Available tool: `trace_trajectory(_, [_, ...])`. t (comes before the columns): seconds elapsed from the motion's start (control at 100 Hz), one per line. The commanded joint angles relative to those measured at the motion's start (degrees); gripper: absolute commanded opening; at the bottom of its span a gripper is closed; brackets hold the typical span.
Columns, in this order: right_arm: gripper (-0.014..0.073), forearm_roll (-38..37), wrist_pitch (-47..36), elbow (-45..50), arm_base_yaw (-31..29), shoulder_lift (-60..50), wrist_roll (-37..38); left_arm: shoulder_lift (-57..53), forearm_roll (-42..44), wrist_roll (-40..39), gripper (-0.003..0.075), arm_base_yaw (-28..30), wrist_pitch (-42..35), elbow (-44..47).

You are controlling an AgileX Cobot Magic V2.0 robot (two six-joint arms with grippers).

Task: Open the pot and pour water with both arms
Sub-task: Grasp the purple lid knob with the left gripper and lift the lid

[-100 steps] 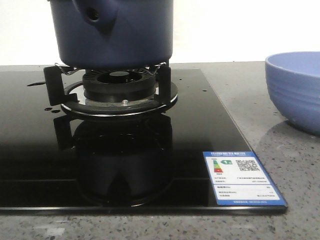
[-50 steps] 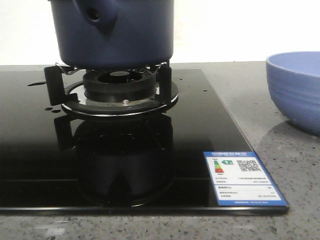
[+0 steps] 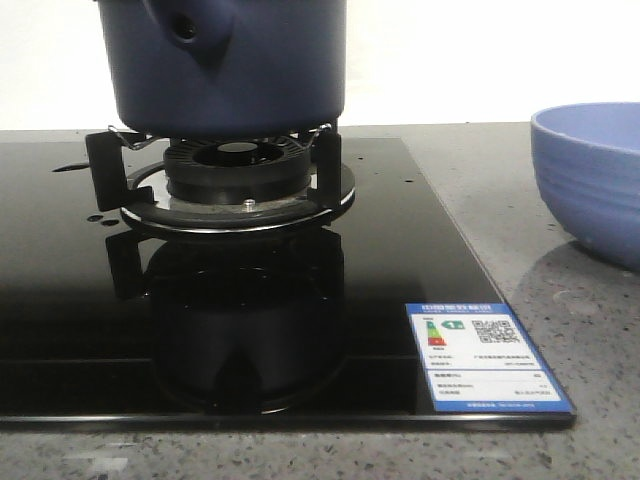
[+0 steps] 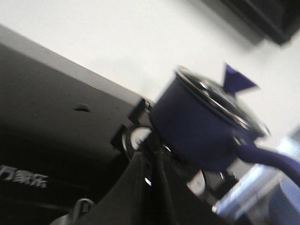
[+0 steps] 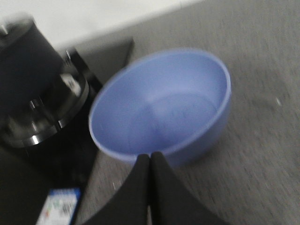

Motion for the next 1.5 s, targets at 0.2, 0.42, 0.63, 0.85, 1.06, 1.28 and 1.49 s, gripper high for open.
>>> trace_trajectory(0.2, [-0.0063,2.25,17.83,-16.73,-0.27,20.25,-5.39,14.9,-3.24,16.76,-0.0018,-7.68,11.16,-14.95])
trace_trajectory(0.42, [-0.0063,19.88,16.46,-17.93,-0.27,23.19,-20.65,25.4,-12.97,32.26,-0.0003,-16.84,20.15,-20.17])
trace_trajectory(0.63, [-0.0061,22.82,13.78,-17.93,-0.27,23.19,-28.95,34.17,-16.74,40.02,0.0139,-19.5,22.25,-26.13])
trace_trajectory(0.85, [0.0116,22.9,10.79,-17.93,1.25,23.19,-32.79,39.18,-17.02,40.26,0.0575,-19.5,15.19,-30.55])
trace_trajectory(1.06, [0.0597,22.9,3.59,-17.93,4.08,23.19,-32.92,46.2,-18.49,48.52,0.0576,-19.5,12.69,-34.92])
trace_trajectory(1.28, [0.067,22.9,3.74,-17.93,4.69,23.19,-32.92,53.28,-26.27,61.03,0.0576,-19.5,8.01,-40.17])
trace_trajectory(1.49, [0.067,23.02,4.11,-17.93,4.69,23.19,-32.92,62.06,-28.97,64.56,0.0576,-19.38,8.82,-45.24])
